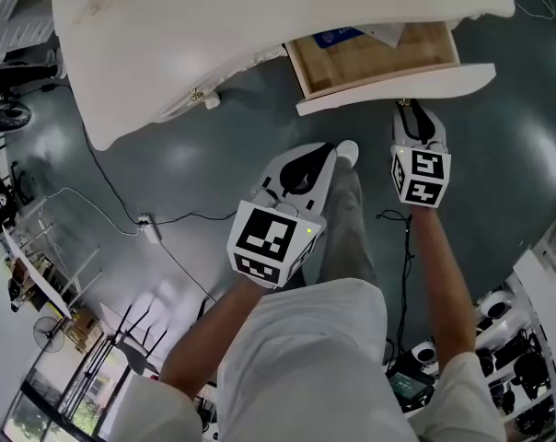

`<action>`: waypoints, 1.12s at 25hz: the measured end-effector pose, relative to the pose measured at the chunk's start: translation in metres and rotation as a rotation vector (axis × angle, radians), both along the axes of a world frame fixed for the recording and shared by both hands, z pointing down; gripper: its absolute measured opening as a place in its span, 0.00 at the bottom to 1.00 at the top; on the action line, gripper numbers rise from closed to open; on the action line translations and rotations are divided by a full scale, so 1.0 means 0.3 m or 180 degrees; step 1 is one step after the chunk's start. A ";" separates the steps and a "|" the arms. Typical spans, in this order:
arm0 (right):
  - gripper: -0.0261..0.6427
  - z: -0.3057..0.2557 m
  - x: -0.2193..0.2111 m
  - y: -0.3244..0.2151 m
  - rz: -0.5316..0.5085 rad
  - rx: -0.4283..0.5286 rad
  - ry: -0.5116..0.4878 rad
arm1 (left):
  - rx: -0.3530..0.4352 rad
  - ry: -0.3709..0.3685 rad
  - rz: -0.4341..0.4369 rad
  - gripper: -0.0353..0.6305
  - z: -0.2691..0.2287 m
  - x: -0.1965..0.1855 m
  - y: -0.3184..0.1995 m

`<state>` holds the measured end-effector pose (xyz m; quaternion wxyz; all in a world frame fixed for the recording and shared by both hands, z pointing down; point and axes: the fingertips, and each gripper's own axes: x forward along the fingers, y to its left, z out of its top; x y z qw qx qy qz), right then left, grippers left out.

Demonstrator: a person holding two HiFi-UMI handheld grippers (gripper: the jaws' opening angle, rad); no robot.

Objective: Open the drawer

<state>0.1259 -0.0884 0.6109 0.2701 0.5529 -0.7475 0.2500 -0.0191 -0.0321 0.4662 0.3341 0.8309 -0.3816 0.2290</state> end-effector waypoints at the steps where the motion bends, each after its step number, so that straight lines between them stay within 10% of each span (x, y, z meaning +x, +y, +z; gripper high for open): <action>1: 0.25 0.001 0.002 0.006 0.0007 -0.0004 0.0002 | 0.0000 0.0002 0.0008 0.07 0.001 0.000 0.002; 28: 0.25 0.005 0.055 0.167 0.0128 -0.0094 0.0042 | 0.0040 0.0012 0.0157 0.07 -0.009 0.018 0.067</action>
